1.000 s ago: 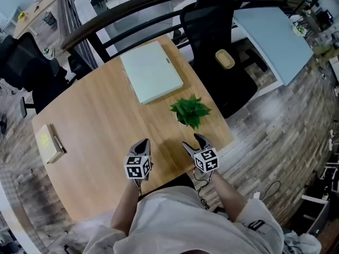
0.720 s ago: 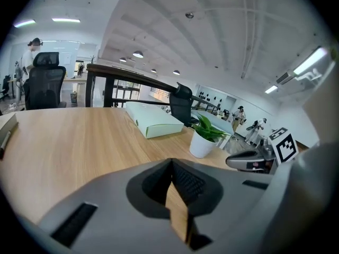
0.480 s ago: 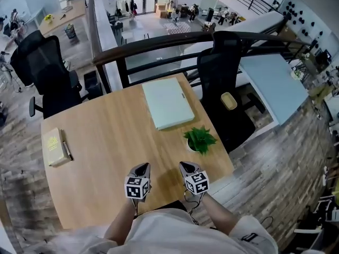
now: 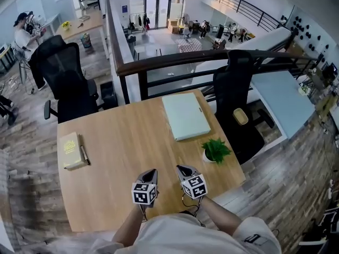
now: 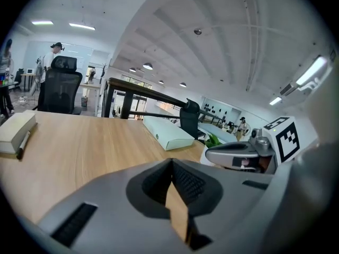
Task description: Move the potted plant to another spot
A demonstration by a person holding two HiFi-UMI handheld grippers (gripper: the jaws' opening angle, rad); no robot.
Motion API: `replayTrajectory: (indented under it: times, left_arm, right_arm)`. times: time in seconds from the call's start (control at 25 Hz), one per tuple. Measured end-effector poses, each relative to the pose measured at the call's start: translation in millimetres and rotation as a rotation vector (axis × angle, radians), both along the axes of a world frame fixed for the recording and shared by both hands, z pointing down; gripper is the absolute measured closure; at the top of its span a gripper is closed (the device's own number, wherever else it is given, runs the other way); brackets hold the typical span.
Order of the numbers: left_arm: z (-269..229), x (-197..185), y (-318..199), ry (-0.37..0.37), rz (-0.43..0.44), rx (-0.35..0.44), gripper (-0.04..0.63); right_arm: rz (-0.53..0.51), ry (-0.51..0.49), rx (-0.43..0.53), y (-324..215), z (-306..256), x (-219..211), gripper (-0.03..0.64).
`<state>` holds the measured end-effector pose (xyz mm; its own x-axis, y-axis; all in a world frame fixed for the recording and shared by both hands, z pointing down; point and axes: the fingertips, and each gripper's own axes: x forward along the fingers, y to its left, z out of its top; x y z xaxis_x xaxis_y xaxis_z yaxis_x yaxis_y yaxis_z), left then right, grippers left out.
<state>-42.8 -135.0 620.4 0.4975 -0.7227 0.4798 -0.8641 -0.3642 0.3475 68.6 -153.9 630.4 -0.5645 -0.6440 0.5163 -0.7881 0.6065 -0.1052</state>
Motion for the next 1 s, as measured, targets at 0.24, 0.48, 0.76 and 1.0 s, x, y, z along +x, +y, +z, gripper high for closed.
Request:
replayTrajectory:
  times: [0.24, 0.48, 0.76, 1.0]
  left_arm:
    - [-22, -22, -1, 0.004, -0.038, 0.051, 0.583]
    - [-39, -42, -4, -0.024, -0.069, 0.101, 0.583]
    - [-68, -43, -9, -0.001, -0.094, 0.154, 0.583]
    - [-105, -37, -15, 0.023, -0.100, 0.229, 0.583]
  right_arm:
    - [-0.035, -0.023, 0.066, -9, -38, -28, 0.614]
    - [-0.008, -0.027, 0.131, -22, -64, -35, 0.614]
    - [0.020, -0.062, 0.204, -31, -102, -29, 0.614]
    - [0.049, -0.107, 0.266, -34, -133, -19, 0.614]
